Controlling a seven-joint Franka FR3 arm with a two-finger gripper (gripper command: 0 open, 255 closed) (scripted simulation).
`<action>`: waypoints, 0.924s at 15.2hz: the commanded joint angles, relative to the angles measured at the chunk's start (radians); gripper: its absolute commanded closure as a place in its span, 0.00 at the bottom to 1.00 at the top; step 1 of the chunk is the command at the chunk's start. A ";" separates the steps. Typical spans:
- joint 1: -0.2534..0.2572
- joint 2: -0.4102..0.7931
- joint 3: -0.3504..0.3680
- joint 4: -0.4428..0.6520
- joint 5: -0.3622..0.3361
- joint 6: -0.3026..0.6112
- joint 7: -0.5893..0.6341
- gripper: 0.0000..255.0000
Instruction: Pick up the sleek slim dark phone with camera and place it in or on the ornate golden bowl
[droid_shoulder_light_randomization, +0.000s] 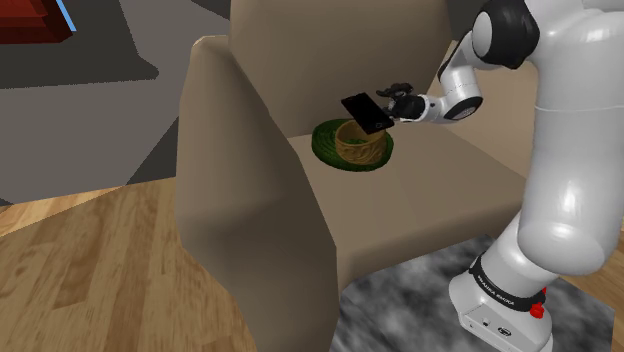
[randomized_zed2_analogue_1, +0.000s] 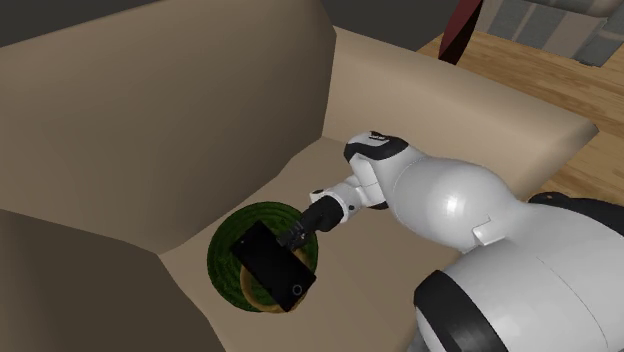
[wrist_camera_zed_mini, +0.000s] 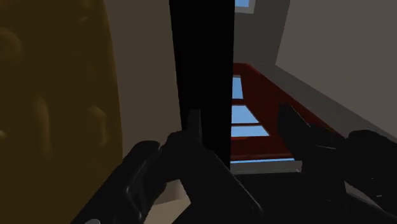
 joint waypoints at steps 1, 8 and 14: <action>0.000 0.025 0.011 0.004 -0.052 0.184 0.000 0.00; 0.103 0.176 -0.232 0.028 -0.033 -0.030 -0.036 0.00; 0.221 0.347 -0.393 0.026 0.087 -0.193 -0.030 0.00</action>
